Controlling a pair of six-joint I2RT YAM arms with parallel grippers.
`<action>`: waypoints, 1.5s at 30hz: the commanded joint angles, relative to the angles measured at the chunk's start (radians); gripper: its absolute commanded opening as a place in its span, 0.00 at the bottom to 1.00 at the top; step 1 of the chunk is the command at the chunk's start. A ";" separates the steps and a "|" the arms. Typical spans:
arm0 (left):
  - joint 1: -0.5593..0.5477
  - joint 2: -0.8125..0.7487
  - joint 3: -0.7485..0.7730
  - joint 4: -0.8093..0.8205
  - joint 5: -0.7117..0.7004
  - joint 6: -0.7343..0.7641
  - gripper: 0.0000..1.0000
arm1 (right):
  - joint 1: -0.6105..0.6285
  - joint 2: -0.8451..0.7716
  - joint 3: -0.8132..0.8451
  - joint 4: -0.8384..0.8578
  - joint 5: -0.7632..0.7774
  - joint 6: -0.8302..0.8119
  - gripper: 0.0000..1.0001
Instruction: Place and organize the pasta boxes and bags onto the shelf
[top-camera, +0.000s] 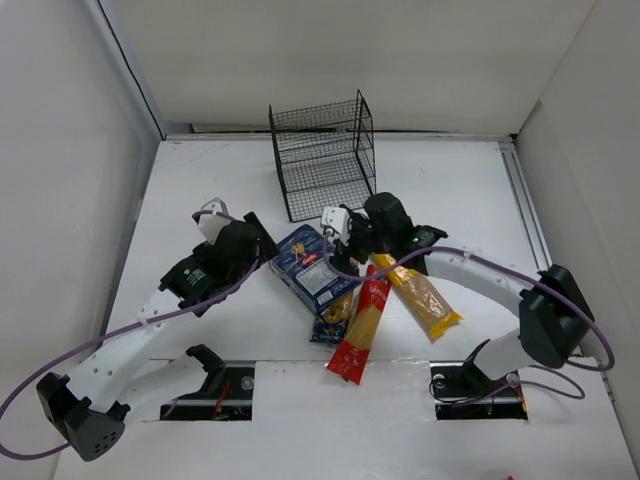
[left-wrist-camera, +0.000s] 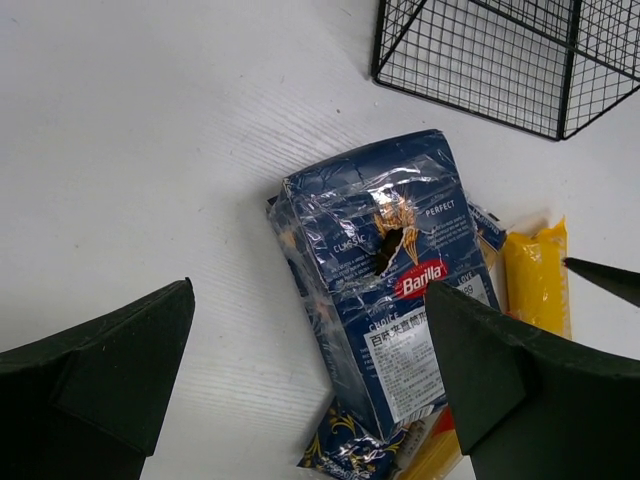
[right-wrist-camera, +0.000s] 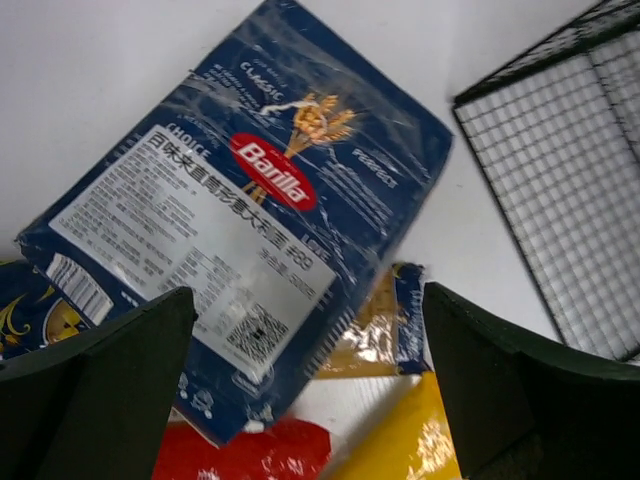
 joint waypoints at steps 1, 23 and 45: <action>0.005 -0.024 0.005 -0.002 -0.039 0.006 1.00 | 0.026 0.089 0.084 -0.073 -0.044 -0.003 1.00; 0.005 0.005 0.045 0.007 -0.039 0.028 1.00 | -0.113 0.385 -0.013 0.106 -0.061 0.278 0.80; 0.046 0.289 0.260 0.175 -0.074 0.216 1.00 | -0.140 -0.079 -0.223 0.600 0.024 0.278 0.00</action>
